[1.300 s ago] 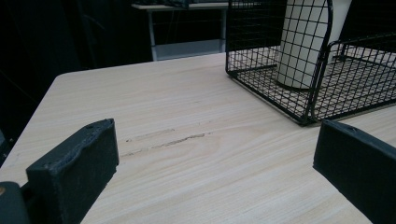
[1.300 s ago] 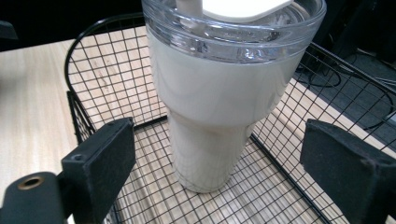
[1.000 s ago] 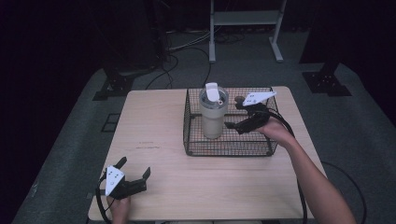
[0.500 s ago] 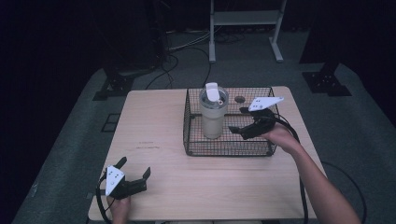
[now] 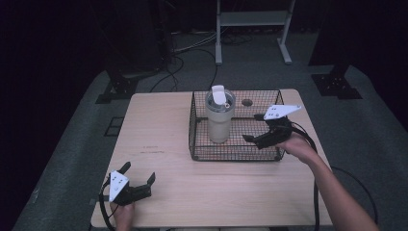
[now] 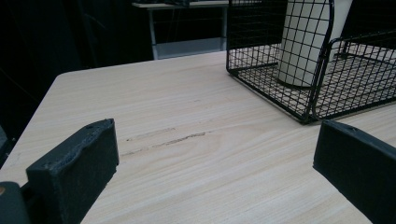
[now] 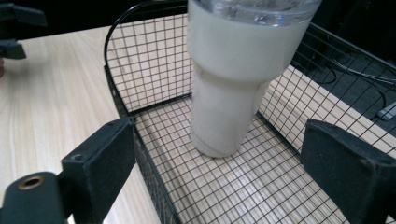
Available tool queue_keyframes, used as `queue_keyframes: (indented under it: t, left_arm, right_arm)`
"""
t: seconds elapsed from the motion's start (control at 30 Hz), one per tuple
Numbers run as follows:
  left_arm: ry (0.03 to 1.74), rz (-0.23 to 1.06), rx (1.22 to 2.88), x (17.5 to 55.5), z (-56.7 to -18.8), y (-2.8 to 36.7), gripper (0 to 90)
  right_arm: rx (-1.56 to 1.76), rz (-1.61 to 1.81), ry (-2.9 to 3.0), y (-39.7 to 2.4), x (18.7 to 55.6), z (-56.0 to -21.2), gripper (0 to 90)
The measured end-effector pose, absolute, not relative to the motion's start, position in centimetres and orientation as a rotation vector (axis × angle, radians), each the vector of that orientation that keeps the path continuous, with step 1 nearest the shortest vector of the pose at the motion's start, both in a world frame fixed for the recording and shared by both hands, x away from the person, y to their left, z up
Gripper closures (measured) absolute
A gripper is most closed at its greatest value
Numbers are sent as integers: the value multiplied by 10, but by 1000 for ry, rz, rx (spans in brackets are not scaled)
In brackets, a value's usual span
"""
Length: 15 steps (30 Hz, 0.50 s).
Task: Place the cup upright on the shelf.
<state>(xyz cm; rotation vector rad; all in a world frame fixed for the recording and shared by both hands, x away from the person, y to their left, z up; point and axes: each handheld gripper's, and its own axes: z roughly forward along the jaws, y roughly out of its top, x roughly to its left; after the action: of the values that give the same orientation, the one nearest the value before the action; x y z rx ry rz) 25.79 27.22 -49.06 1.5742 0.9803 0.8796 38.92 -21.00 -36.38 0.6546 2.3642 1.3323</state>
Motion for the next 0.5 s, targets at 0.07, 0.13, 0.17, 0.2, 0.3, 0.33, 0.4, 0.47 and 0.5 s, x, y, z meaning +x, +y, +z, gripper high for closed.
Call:
queue_keyframes:
  t: [0.07, 0.13, 0.17, 0.2, 0.3, 0.33, 0.4, 0.47, 0.5]
  left_arm:
    - [982, 879, 1575, 258, -491, 272, 0]
    - [983, 879, 1575, 258, -491, 272, 0]
    - [983, 878, 1573, 258, -491, 272, 0]
    - [983, 878, 1573, 258, -491, 272, 0]
    - [984, 878, 1574, 258, -491, 271, 0]
    - [984, 879, 1573, 258, -491, 271, 0]
    - [985, 879, 1573, 258, -491, 271, 0]
    - [985, 879, 1573, 258, -491, 271, 0]
    - [985, 879, 1573, 258, -491, 271, 0]
  right_arm:
    - [648, 1334, 2370, -213, 383, -365, 99]
    - [649, 1335, 2372, -213, 381, -366, 98]
    - [642, 1340, 2374, -215, 376, -368, 98]
    - [647, 1348, 2374, -216, 374, -369, 99]
    - [640, 1351, 2376, -219, 368, -372, 98]
    - [638, 1352, 2376, -220, 366, -372, 99]
    - [641, 1350, 2375, -222, 363, -374, 98]
    - [640, 1352, 2375, -223, 363, -375, 99]
    - [644, 1349, 2378, -224, 361, -376, 98]
